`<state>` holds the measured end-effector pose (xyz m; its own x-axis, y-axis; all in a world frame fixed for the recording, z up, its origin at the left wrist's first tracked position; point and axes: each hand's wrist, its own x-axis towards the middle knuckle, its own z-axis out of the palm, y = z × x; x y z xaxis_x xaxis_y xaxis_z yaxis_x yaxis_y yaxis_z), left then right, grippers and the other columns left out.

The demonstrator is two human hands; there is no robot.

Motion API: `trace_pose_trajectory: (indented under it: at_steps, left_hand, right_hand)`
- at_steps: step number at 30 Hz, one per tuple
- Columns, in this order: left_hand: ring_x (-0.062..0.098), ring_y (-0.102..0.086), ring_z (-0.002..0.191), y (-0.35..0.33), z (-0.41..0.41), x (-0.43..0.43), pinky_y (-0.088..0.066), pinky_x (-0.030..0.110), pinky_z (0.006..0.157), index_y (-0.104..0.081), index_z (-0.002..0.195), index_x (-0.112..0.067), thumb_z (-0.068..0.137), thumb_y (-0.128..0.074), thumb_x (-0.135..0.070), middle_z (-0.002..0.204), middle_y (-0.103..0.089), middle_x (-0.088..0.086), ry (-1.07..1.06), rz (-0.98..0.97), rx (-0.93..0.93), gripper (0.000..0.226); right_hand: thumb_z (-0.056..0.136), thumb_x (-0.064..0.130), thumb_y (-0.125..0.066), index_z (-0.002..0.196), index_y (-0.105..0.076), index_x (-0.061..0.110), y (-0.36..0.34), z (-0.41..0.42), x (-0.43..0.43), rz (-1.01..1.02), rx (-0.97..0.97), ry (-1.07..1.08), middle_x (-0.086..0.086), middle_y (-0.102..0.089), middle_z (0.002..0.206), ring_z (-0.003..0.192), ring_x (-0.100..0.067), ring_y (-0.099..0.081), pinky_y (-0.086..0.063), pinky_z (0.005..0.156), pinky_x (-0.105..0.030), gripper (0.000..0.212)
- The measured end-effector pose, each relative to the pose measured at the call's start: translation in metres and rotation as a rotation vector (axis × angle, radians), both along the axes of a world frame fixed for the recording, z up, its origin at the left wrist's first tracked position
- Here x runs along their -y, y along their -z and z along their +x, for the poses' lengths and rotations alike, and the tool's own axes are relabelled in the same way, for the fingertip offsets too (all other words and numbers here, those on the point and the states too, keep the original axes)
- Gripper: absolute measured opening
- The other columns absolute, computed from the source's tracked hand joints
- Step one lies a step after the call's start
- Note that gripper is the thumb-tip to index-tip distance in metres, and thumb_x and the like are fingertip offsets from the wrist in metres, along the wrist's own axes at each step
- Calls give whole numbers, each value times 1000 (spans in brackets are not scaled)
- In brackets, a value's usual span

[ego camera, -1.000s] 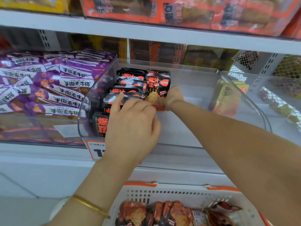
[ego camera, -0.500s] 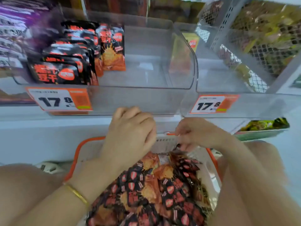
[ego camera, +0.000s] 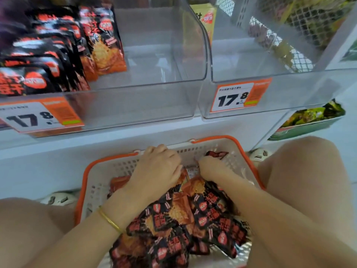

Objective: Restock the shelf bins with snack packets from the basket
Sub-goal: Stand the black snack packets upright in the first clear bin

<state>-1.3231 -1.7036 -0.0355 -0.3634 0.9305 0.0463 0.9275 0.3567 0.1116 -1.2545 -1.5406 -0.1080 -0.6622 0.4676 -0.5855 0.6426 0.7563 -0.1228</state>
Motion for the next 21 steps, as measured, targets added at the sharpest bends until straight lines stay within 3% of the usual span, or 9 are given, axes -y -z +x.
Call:
trace_pose_trajectory:
  at_steps: [2, 3, 6, 8, 10, 12, 15, 18, 21]
  left_hand:
    - [18, -50, 110, 0, -1, -1, -38, 35, 90, -60, 110, -23, 92, -36, -44, 115, -59, -7, 17, -76, 30, 36]
    - [19, -45, 117, 1, -1, 0, -35, 35, 94, -53, 119, -23, 90, -45, -48, 124, -53, -5, 29, -109, 46, 39]
    - [21, -35, 125, 1, -1, 4, -32, 35, 101, -35, 134, -20, 80, -61, -55, 132, -38, -1, 6, -210, 48, 70]
    - [22, -41, 120, -4, -2, 6, -35, 34, 94, -37, 130, -18, 82, -63, -46, 126, -41, 1, -8, -124, 16, 62]
    - [22, -51, 108, -16, -7, 9, -39, 31, 82, -47, 119, -16, 87, -61, -30, 115, -52, 2, -86, 42, 114, 38]
    - [17, -57, 94, -32, -17, 15, -40, 24, 72, -54, 110, -19, 83, -67, -22, 101, -60, -2, -262, 187, 358, 30]
    - [3, -60, 81, -59, -32, 29, -44, 14, 69, -55, 92, -33, 72, -78, -13, 91, -63, -14, -441, 441, 721, 36]
    - [0, -64, 82, -83, -36, 41, -51, 18, 75, -58, 94, -33, 69, -82, -12, 92, -69, -12, -422, 619, 884, 41]
    - [3, -65, 81, -109, -46, 47, -52, 24, 71, -62, 104, -26, 67, -79, -25, 91, -72, -7, -346, 731, 912, 41]
  right_hand:
    - [94, 7, -45, 70, -46, 17, -28, -13, 0, -151, -107, 83, -8, -60, 83, 63, -16, -52, -51, 71, -33, 26]
    - [92, 4, -47, 68, -44, 15, -41, -18, 1, -295, -177, 198, -8, -57, 76, 62, -17, -55, -55, 71, -34, 27]
    - [88, -8, -49, 85, -55, 1, -74, -18, 11, -895, -337, 604, -16, -62, 74, 61, -25, -65, -60, 60, -36, 11]
    - [92, -2, -48, 99, -57, -4, -89, -16, 17, -1118, -310, 702, -18, -65, 77, 60, -24, -68, -58, 53, -30, 11]
    - [100, 24, -42, 107, -58, -8, -96, -15, 19, -1154, -254, 656, -17, -70, 77, 62, -22, -70, -58, 54, -28, 37]
    - [97, 58, -26, 108, -60, -6, -100, -13, 15, -1033, -263, 569, -15, -71, 82, 65, -21, -68, -57, 57, -28, 74]
    - [84, 72, -26, 113, -64, 7, -109, -8, 16, -1043, -424, 449, -13, -70, 102, 89, -25, -68, -55, 81, -37, 80]
    - [81, 45, -63, 111, -64, 7, -130, -4, 33, -1268, -577, 298, -15, -69, 106, 89, -22, -68, -55, 79, -32, 49]
    - [79, 6, -73, 95, -64, 6, -169, -13, 53, -1090, -712, 158, -11, -67, 85, 66, -12, -64, -54, 55, -23, 19]
